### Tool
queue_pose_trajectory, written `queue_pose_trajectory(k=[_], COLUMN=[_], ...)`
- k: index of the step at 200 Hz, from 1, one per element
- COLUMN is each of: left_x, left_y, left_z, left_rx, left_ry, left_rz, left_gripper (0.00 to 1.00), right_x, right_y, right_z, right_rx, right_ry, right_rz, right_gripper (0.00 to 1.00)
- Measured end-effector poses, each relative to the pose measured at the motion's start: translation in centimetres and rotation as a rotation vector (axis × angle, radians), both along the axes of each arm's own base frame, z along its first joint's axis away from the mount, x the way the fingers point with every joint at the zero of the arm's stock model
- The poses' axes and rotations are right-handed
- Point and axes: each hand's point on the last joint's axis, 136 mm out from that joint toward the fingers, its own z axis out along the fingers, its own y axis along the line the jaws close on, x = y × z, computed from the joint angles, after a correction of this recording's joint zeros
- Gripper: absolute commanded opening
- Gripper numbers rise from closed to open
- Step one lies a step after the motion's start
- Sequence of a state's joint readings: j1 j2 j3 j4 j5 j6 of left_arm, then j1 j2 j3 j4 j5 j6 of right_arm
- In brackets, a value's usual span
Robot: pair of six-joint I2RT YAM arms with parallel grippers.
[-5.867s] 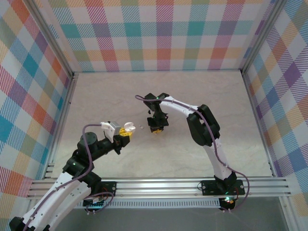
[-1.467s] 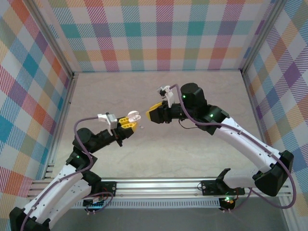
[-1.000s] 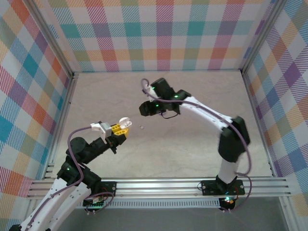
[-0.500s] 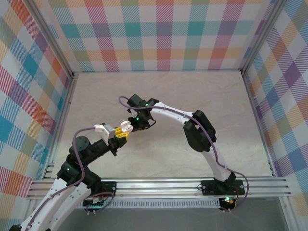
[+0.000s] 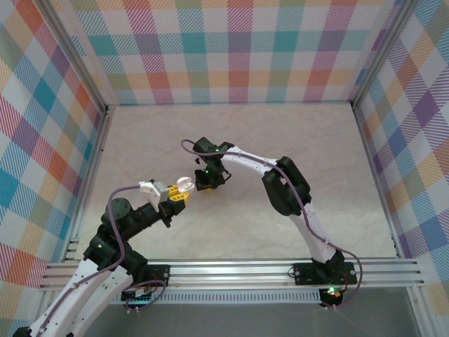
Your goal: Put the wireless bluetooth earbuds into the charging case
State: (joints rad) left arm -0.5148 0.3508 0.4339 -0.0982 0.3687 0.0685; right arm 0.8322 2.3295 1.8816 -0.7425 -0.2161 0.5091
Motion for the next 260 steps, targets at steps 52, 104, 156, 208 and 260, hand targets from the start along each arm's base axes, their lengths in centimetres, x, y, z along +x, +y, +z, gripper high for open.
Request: queue_pose_trajectory(k=[52, 104, 156, 208, 260], left_x=[0.3, 0.7, 0.7, 1.0, 0.9], left_y=[-0.3, -0.6, -0.7, -0.7, -0.9], left_z=[-0.6, -0.9, -0.7, -0.3, 0.4], left_rx=[0.012, 0.025, 0.037, 0.041, 0.039], left_ry=[0.022, 0.027, 0.012, 0.012, 0.004], left_rz=[-0.008, -0.009, -0.018, -0.011, -0.026], left_gripper=[0.0, 0.0, 0.0, 0.0, 0.0], right_x=[1.5, 3.6, 5.8, 3.9, 5.9], right_y=[-1.5, -2.9, -3.6, -4.1, -2.8], right_z=[-0.3, 0.3, 2.3, 1.7, 4.9], right_rx=[-0.007, -0.018, -0.02, -0.126, -0.165], right_ry=[0.007, -0.012, -0.047, -0.023, -0.168], right_rz=[-0.038, -0.068, -0.11, -0.23, -0.373], right_gripper=[0.21, 0.22, 0.33, 0.49, 0.5])
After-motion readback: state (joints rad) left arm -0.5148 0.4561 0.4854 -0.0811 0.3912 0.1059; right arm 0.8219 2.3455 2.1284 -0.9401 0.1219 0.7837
